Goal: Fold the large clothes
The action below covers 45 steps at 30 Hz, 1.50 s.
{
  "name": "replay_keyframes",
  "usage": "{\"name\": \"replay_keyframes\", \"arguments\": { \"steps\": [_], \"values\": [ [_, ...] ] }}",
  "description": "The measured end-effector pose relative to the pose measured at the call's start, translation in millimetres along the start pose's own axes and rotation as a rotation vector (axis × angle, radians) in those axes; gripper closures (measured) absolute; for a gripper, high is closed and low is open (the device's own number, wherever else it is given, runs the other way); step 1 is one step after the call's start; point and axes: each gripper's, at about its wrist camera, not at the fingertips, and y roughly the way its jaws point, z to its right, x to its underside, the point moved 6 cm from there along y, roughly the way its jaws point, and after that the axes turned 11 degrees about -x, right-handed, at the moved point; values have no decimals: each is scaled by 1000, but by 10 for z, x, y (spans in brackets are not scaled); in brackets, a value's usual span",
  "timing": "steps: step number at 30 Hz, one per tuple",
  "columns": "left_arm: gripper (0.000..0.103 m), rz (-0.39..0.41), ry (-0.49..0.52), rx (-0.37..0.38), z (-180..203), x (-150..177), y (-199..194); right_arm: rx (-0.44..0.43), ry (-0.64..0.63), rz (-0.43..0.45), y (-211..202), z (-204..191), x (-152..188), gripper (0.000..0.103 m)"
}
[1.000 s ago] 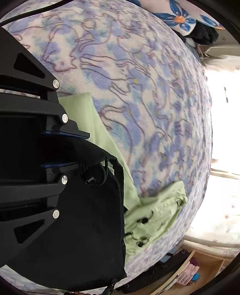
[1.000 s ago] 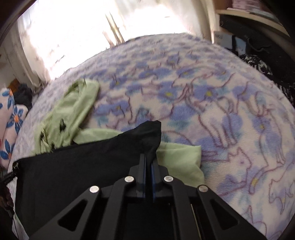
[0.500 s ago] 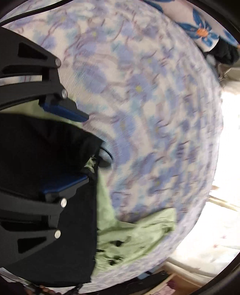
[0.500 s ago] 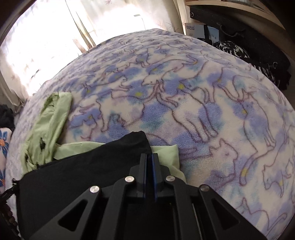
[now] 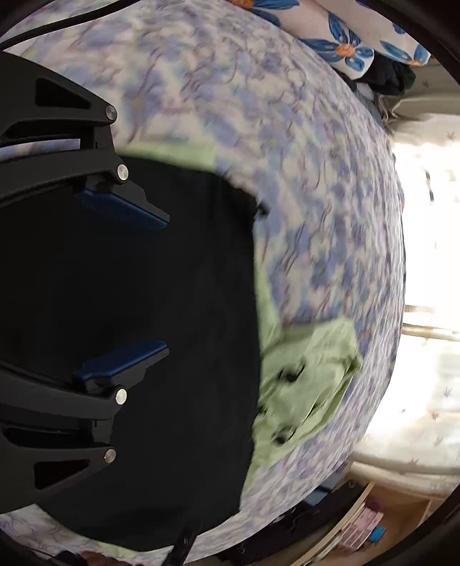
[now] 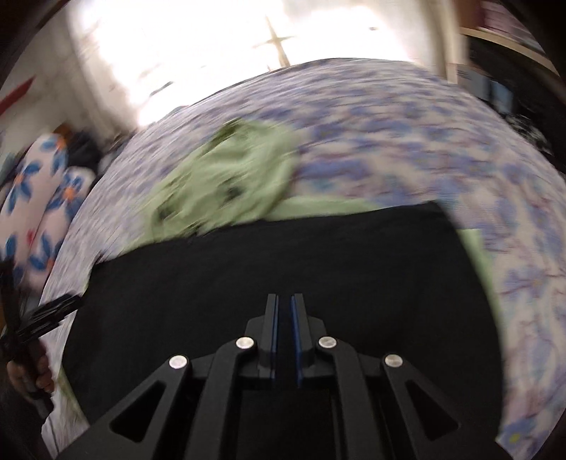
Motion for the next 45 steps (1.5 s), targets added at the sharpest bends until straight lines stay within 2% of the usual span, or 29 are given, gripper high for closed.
{"name": "replay_keyframes", "arguments": {
  "steps": [3, 5, 7, 10, 12, 15, 16, 19, 21, 25, 28, 30, 34, 37, 40, 43, 45],
  "values": [
    [39, 10, -1, 17, 298, 116, -31, -56, -90, -56, 306, -439, 115, 96],
    [39, 28, 15, -44, 407, 132, 41, -37, -118, -71, 462, -514, 154, 96],
    [39, 26, 43, -123, 422, 131, 192, 22, -129, -60, 574, -387, 117, 96],
    [37, 36, 48, -214, 258, 81, 403, 161, -107, 2, 522, 129, 3, 97],
    [35, 35, 20, -221, 69, 21, 513, 214, -21, 36, 391, 636, -84, 101],
    [32, 34, -23, -225, -168, -59, 612, 408, 43, 79, 122, 1341, -166, 101],
    [32, 31, -39, -228, -228, -77, 648, 447, 72, 81, 52, 1543, -161, 101],
    [31, 26, -79, -226, -338, -114, 713, 411, 191, 104, -147, 1930, -113, 103],
    [31, 23, -81, -234, -345, -119, 714, 457, 216, 105, -250, 1990, -81, 103],
    [31, -14, -90, -264, -337, -82, 589, 391, 332, 142, -492, 1970, 16, 100],
    [31, -2, -121, -207, -256, 46, 249, 363, 387, 171, -722, 1745, 158, 100],
    [31, 15, -128, -162, -132, 206, -52, 311, 425, 180, -802, 1458, 292, 100],
    [31, -15, -132, -80, 160, 682, -443, 188, 362, 116, -673, 714, 650, 100],
    [31, -44, -98, -85, 362, 1057, -539, 104, 268, 47, -511, 192, 986, 100],
    [31, -59, -66, -142, 380, 1333, -519, 154, 165, 8, -450, 10, 1267, 100],
    [30, -52, -86, -188, 188, 1447, -506, 239, 131, 24, -595, 217, 1423, 100],
    [30, -67, -136, -220, -26, 1474, -505, 243, 173, 51, -763, 426, 1459, 103]
  ]
}}
